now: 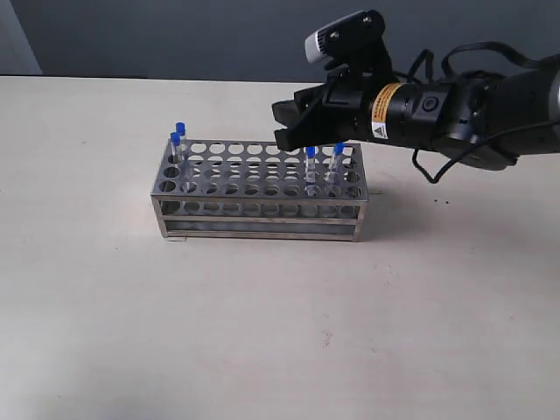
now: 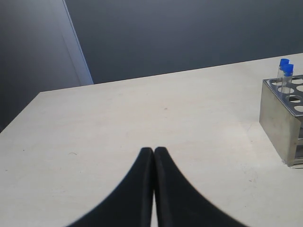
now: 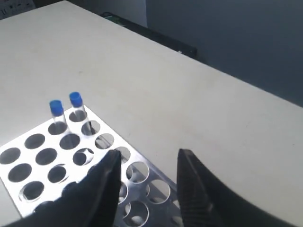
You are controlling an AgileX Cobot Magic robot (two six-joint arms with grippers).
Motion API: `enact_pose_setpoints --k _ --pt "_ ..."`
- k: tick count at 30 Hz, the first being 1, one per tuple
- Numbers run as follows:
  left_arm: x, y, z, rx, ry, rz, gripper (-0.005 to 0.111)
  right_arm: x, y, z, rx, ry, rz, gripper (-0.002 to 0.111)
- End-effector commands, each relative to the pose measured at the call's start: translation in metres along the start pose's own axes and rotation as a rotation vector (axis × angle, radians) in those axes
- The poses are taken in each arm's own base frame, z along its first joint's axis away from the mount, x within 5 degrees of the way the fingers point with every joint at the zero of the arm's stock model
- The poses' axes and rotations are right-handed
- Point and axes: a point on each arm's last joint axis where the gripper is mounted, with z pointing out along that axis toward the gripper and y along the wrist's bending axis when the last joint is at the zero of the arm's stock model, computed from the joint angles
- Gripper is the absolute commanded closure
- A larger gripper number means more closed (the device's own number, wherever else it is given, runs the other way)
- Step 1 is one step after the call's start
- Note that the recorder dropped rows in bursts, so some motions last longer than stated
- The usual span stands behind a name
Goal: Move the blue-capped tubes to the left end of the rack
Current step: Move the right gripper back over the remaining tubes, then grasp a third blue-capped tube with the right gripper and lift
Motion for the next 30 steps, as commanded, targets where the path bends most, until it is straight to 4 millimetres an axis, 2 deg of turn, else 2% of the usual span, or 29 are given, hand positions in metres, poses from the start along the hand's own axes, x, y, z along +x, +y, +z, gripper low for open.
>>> enact_pose_setpoints --k 1,10,30 --pt "-0.002 0.000 0.000 0.009 -0.012 0.001 0.106 0.019 -0.006 0.012 0.016 0.033 0.029 0.069" --pt "-0.002 0.000 0.000 0.009 -0.012 0.001 0.106 0.026 -0.012 0.017 0.067 0.024 0.043 0.069" --pt "-0.002 0.000 0.000 0.009 -0.012 0.001 0.106 0.051 -0.015 0.020 0.100 0.151 0.030 0.070"
